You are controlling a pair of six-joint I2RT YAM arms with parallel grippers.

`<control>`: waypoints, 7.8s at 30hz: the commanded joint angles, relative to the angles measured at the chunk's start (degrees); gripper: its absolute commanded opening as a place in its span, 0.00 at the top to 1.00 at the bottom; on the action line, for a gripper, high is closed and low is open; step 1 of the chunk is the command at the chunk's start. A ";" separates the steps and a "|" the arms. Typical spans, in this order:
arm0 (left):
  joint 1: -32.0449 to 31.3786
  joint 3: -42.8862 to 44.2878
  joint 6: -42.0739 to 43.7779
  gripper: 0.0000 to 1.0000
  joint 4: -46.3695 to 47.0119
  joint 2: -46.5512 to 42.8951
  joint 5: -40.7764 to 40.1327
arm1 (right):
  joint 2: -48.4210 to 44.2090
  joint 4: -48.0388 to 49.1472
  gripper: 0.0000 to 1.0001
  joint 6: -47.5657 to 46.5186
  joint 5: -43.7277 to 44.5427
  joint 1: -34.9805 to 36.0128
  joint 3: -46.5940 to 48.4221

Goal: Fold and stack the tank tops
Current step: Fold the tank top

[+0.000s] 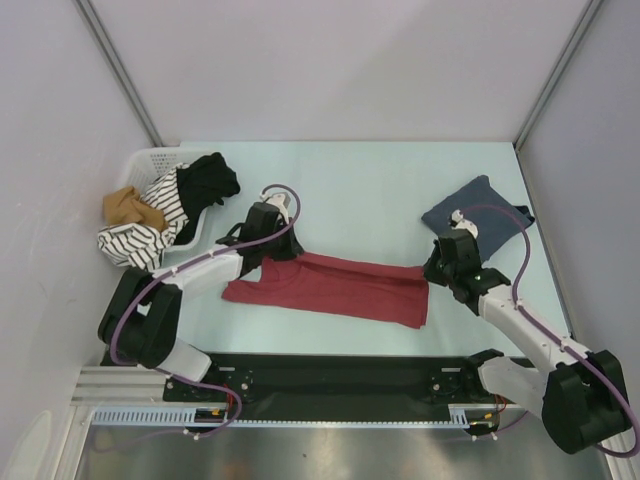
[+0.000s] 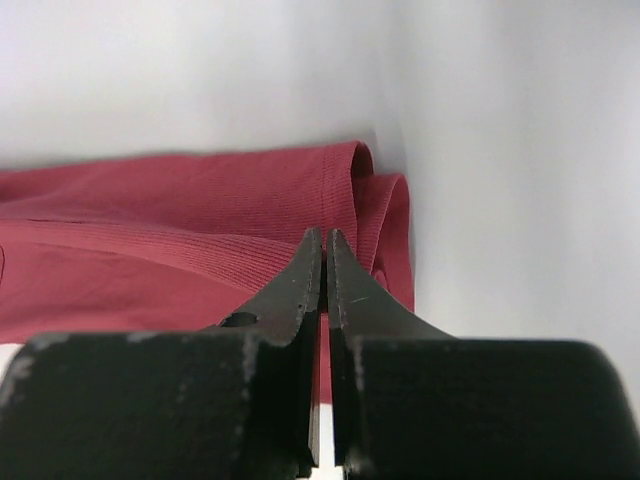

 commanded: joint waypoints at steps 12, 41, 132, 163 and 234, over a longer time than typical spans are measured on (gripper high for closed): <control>-3.47 -5.23 -1.06 1.00 -1.30 -9.70 -3.82 | -10.41 -10.55 1.00 5.99 3.70 2.57 -2.71; -9.36 -16.22 -9.58 0.74 -4.55 -10.06 -11.90 | -15.42 -14.51 0.65 23.84 8.10 10.92 -14.14; 4.00 52.93 -13.19 0.85 -15.37 44.77 -7.44 | 14.63 -1.78 0.07 22.86 -1.03 34.65 1.41; 7.34 76.96 -17.33 0.00 2.23 53.06 0.93 | 21.59 2.11 0.04 23.58 -2.89 43.97 8.10; -17.45 -25.45 -23.03 0.21 5.29 -18.59 -1.18 | 17.70 14.49 0.42 11.97 -21.43 27.09 -2.10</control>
